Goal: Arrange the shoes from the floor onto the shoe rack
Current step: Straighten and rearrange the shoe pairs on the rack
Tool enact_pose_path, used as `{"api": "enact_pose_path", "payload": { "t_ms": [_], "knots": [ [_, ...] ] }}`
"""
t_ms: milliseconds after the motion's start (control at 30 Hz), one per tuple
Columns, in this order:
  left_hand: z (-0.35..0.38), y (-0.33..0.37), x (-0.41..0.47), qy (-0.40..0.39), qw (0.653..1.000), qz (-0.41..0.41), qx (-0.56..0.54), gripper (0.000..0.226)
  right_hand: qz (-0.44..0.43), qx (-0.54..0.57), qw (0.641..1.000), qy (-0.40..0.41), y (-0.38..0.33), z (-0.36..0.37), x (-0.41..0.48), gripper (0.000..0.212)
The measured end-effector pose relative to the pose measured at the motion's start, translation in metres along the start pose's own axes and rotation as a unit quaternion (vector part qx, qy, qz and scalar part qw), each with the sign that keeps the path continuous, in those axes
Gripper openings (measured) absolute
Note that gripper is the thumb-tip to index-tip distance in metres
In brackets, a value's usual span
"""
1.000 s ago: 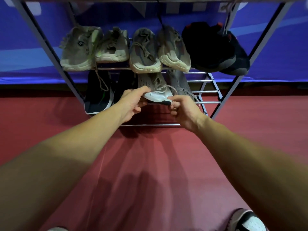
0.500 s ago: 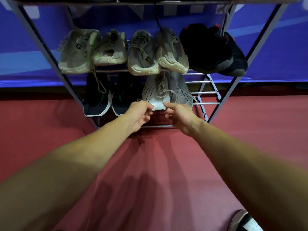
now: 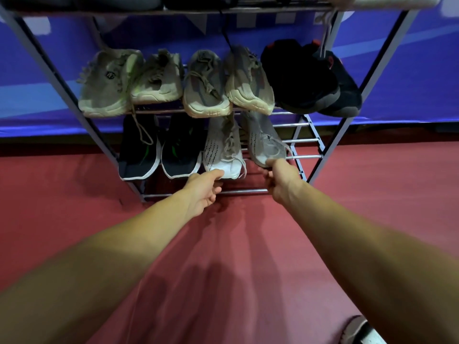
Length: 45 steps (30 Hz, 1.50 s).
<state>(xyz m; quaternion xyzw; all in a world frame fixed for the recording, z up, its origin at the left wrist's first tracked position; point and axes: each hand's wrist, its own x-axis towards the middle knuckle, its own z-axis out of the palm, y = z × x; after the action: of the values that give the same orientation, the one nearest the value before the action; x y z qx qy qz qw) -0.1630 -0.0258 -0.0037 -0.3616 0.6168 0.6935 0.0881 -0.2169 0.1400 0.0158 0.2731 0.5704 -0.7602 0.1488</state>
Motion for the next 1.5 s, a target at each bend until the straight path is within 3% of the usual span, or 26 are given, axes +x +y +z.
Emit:
{"api": "enact_pose_path", "payload": {
  "t_ms": [167, 367, 467, 633, 700, 733, 800, 833, 900, 967, 1100, 1200, 1300, 1400, 1500],
  "knots": [
    [0.008, 0.006, -0.002, -0.023, 1.0, 0.011, -0.011, 0.003, -0.034, 0.024, 0.999, 0.016, -0.001, -0.005, -0.003, 0.012],
    [0.031, 0.01, -0.003, -0.039, 0.999, 0.01, -0.035, 0.017, -0.01, 0.019, 1.0, 0.001, 0.01, -0.014, 0.002, 0.017],
    [0.033, 0.01, -0.005, -0.047, 0.998, -0.004, -0.03, 0.014, 0.009, -0.022, 0.999, -0.031, 0.012, -0.02, 0.006, 0.015],
    [0.021, 0.011, -0.003, -0.043, 0.999, 0.001, 0.031, 0.03, -0.009, -0.126, 0.992, -0.028, 0.008, -0.015, 0.009, 0.006],
    [0.017, 0.013, -0.007, -0.047, 0.997, -0.002, 0.069, 0.03, -0.032, -0.251, 0.967, 0.004, 0.005, -0.008, 0.008, 0.029],
    [0.015, 0.014, -0.009, -0.055, 0.994, -0.009, 0.09, 0.03, -0.035, -0.345, 0.938, 0.002, 0.003, -0.006, 0.006, 0.041],
    [0.015, 0.019, -0.013, -0.081, 0.989, -0.021, 0.124, 0.035, -0.017, -0.466, 0.884, -0.037, -0.004, -0.004, -0.003, 0.037],
    [0.016, 0.022, -0.017, -0.094, 0.987, -0.016, 0.133, 0.036, -0.004, -0.477, 0.876, -0.067, -0.011, -0.003, -0.01, 0.029],
    [0.024, 0.031, -0.026, -0.103, 0.983, 0.034, 0.146, 0.034, -0.028, -0.432, 0.895, -0.105, -0.03, -0.005, -0.021, 0.022],
    [0.035, 0.043, -0.038, -0.11, 0.978, 0.102, 0.142, 0.027, -0.116, -0.35, 0.922, -0.115, -0.051, -0.013, -0.029, 0.014],
    [0.053, 0.073, -0.067, -0.122, 0.976, 0.172, 0.043, 0.031, -0.176, -0.259, 0.942, -0.12, -0.092, -0.029, -0.057, 0.018],
    [0.066, 0.098, -0.094, -0.104, 0.981, 0.165, -0.006, 0.041, -0.155, -0.136, 0.968, -0.143, -0.114, -0.04, -0.081, 0.025],
    [0.077, 0.117, -0.104, -0.061, 0.987, 0.145, -0.012, 0.046, -0.119, -0.034, 0.987, -0.101, -0.128, -0.032, -0.086, 0.028],
    [0.087, 0.123, -0.103, -0.011, 0.99, 0.113, -0.087, 0.04, -0.091, 0.015, 0.996, -0.019, -0.138, -0.017, -0.084, 0.013],
    [0.092, 0.119, -0.103, 0.006, 0.983, 0.097, -0.155, 0.032, -0.093, 0.021, 0.995, -0.01, -0.138, -0.013, -0.081, 0.015]
  ]
}}
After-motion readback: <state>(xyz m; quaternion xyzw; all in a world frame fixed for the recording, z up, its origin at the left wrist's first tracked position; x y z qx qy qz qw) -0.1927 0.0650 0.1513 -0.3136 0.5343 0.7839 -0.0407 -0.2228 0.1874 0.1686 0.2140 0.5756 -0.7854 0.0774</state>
